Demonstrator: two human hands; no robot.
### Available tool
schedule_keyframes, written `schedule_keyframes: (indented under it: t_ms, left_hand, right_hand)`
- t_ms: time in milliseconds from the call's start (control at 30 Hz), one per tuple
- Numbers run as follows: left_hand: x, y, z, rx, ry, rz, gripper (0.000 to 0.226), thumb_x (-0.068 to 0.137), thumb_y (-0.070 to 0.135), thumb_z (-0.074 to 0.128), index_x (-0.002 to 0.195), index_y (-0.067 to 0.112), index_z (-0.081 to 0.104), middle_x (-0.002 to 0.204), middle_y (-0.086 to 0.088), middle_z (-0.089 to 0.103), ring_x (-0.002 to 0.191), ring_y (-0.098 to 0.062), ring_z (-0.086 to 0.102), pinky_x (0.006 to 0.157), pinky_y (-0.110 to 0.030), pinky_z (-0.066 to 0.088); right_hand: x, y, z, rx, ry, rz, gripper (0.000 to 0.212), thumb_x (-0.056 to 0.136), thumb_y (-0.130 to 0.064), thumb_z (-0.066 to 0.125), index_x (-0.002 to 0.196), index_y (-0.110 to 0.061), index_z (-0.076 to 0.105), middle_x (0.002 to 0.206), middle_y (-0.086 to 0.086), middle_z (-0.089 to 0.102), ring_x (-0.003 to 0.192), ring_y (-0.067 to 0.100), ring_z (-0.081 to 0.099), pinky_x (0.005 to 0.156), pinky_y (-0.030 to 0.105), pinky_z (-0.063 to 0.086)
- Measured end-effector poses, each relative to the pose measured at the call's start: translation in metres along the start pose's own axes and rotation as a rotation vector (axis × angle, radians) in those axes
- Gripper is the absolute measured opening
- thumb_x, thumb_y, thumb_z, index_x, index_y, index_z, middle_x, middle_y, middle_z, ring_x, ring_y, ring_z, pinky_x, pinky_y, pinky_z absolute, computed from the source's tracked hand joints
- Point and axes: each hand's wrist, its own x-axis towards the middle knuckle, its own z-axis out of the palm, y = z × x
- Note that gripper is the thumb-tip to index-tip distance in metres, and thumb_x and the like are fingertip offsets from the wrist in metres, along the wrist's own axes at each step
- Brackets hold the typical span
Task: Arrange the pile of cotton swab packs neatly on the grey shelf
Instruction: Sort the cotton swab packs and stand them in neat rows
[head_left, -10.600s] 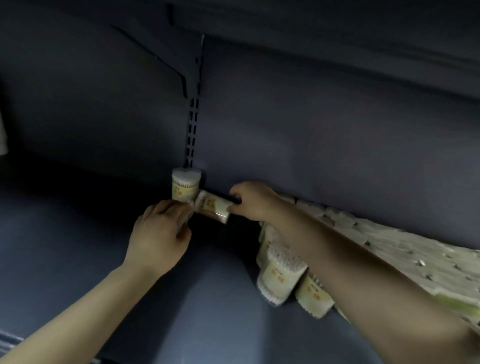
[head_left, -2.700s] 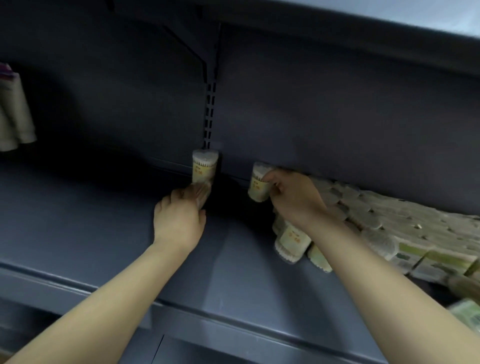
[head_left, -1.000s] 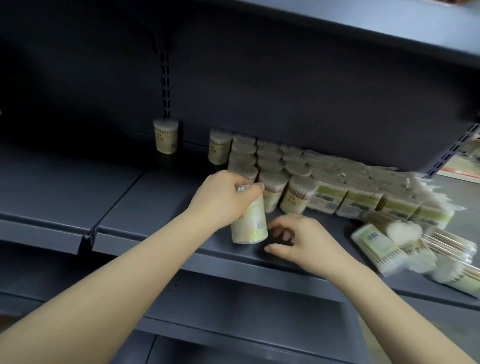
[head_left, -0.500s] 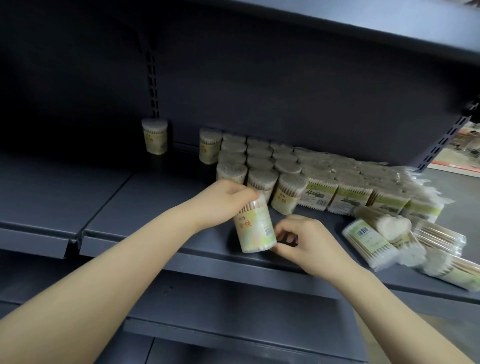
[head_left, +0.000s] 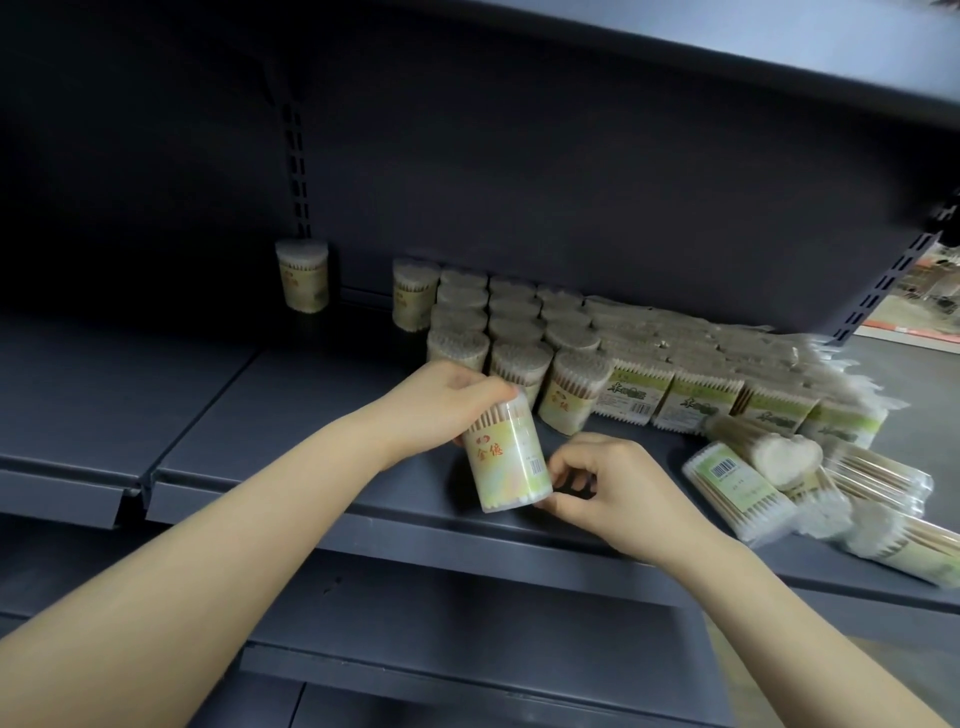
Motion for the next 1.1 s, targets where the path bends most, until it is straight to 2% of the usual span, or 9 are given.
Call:
schedule_keyframes:
  t_ms: [133,233,333,400,500,633,800,1000,1100]
  left_hand:
    - [0.000,0.000,-0.006,0.028,-0.010,0.012,0.031,0.087,0.029,0.053,0.090,0.002,0.068,0.091,-0.015,0.065,0.079,-0.014,0.056,0.066,-0.021,0.044]
    - [-0.002,-0.001,-0.016,0.115,0.008,0.024,0.028,0.078,0.037,0.055,0.083,0.011,0.062,0.090,-0.003,0.057,0.084,-0.014,0.057,0.077,-0.027,0.044]
    - [-0.004,-0.004,-0.028,0.156,0.074,0.040,0.015,0.084,0.022,0.058,0.092,0.018,0.070,0.089,0.018,0.060,0.086,0.004,0.055,0.078,-0.014,0.044]
    - [-0.007,-0.008,-0.035,0.174,0.108,0.069,0.017,0.083,0.020,0.060,0.097,0.026,0.067,0.088,0.024,0.054,0.082,0.008,0.051,0.075,-0.008,0.041]
    - [-0.011,-0.015,-0.045,0.250,0.158,0.076,0.034,0.074,0.030,0.063,0.108,0.026,0.063,0.102,0.012,0.056,0.091,0.001,0.054,0.079,-0.012,0.044]
    - [-0.014,-0.026,-0.051,0.355,0.243,0.090,0.044,0.070,0.029,0.069,0.112,0.030,0.058,0.112,0.004,0.047,0.099,-0.005,0.050,0.080,-0.014,0.039]
    - [-0.015,-0.036,-0.053,0.453,0.333,0.107,0.056,0.071,0.022,0.068,0.124,0.023,0.053,0.114,0.005,0.040,0.107,-0.013,0.045,0.093,-0.024,0.038]
    - [-0.005,-0.046,-0.061,0.512,0.378,0.179,0.053,0.074,0.025,0.067,0.126,0.021,0.055,0.113,0.006,0.040,0.108,-0.014,0.047,0.093,-0.023,0.036]
    - [0.002,-0.053,-0.065,0.527,0.382,0.232,0.051,0.080,0.030,0.063,0.130,0.020,0.053,0.115,0.007,0.043,0.111,-0.013,0.046,0.095,-0.024,0.037]
  right_hand:
    - [0.003,-0.001,-0.004,-0.017,-0.037,-0.001,0.021,0.072,-0.022,0.074,0.069,-0.036,0.058,0.076,-0.008,0.058,0.069,0.007,0.051,0.062,0.015,0.039]
    - [0.010,0.000,-0.009,-0.077,-0.016,0.002,0.010,0.077,-0.020,0.071,0.085,-0.025,0.068,0.077,-0.012,0.057,0.069,0.003,0.051,0.066,0.019,0.041]
    - [0.020,-0.005,-0.015,-0.100,0.115,-0.015,0.012,0.081,-0.015,0.065,0.091,-0.021,0.068,0.074,-0.020,0.053,0.068,-0.004,0.051,0.064,0.006,0.036]
    - [0.030,-0.014,-0.017,-0.106,0.172,-0.032,0.014,0.082,-0.012,0.062,0.092,-0.019,0.068,0.075,-0.015,0.058,0.067,-0.002,0.051,0.063,0.008,0.036]
    - [0.047,-0.027,-0.014,-0.124,0.183,-0.051,0.018,0.082,-0.010,0.059,0.096,-0.018,0.068,0.078,-0.007,0.059,0.070,0.009,0.050,0.063,0.024,0.036]
    - [0.068,-0.038,-0.005,-0.117,0.210,-0.072,0.020,0.081,-0.009,0.058,0.096,-0.018,0.068,0.079,-0.007,0.058,0.071,0.007,0.048,0.061,0.019,0.030]
    - [0.088,-0.047,0.004,-0.081,0.247,-0.045,0.021,0.079,-0.006,0.057,0.092,-0.018,0.068,0.065,-0.008,0.054,0.067,0.016,0.051,0.060,0.026,0.033]
    - [0.116,-0.052,0.016,-0.105,0.347,-0.059,0.030,0.069,-0.016,0.045,0.087,-0.012,0.068,0.087,0.009,0.065,0.085,0.030,0.059,0.074,0.033,0.045]
    - [0.129,-0.047,0.018,-0.141,0.367,-0.016,0.025,0.073,-0.007,0.049,0.089,-0.012,0.068,0.094,0.012,0.064,0.093,0.032,0.057,0.080,0.037,0.045]
